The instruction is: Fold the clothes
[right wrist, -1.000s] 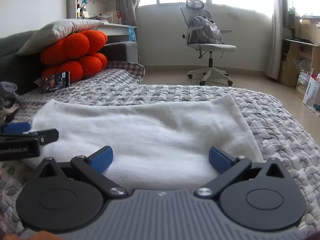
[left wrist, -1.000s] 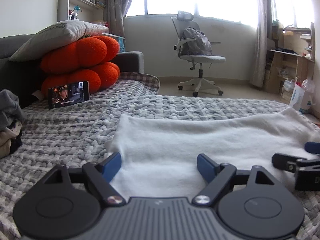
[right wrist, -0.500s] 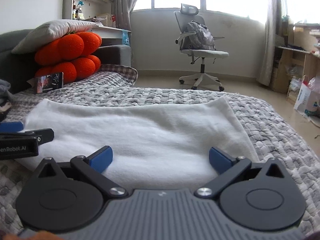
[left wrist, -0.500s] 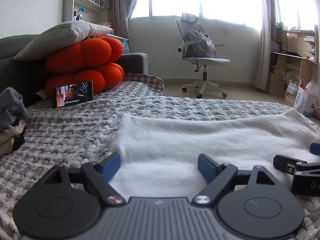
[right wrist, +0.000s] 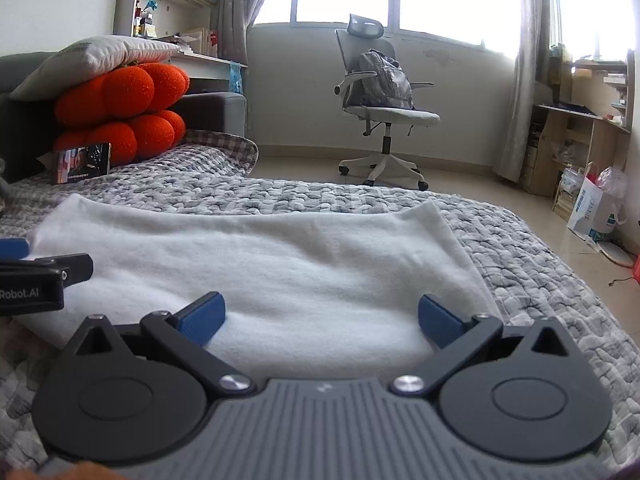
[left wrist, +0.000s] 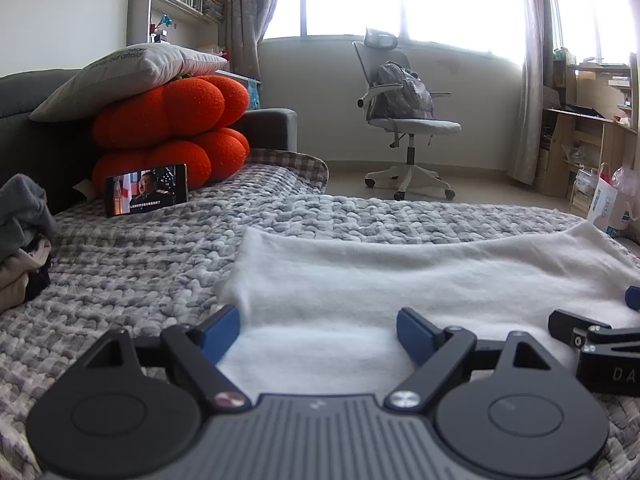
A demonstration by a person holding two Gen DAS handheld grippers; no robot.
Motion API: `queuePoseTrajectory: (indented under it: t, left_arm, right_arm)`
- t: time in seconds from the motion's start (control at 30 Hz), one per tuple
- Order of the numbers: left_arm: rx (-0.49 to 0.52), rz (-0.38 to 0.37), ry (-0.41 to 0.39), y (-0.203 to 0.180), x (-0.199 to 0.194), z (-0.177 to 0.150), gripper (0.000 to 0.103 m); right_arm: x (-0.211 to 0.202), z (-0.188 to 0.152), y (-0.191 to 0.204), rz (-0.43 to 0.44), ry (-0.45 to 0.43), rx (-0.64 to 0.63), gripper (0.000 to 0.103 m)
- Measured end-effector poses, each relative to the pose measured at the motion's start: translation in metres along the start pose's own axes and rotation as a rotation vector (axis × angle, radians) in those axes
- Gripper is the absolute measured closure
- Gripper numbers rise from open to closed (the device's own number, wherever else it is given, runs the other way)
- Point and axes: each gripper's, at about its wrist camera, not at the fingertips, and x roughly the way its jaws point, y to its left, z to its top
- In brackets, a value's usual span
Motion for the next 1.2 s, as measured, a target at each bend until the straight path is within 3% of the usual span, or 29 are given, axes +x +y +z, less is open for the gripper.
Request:
queuePoseTrajectory:
  t: [0.7, 1.0, 1.2]
  left_arm:
    - [0.005, 0.004, -0.002, -0.002, 0.0, 0.0, 0.012]
    - [-0.012, -0.037, 0.0, 0.003, 0.0, 0.0, 0.006]
    - [0.015, -0.021, 0.0, -0.003, 0.0, 0.0, 0.006]
  right_arm:
    - [-0.001, 0.0, 0.002, -0.011, -0.008, -0.003, 0.0]
    - [-0.002, 0.001, -0.006, 0.029, 0.0, 0.035, 0.0]
    - [-0.004, 0.001, -0.007, 0.036, 0.0, 0.04, 0.0]
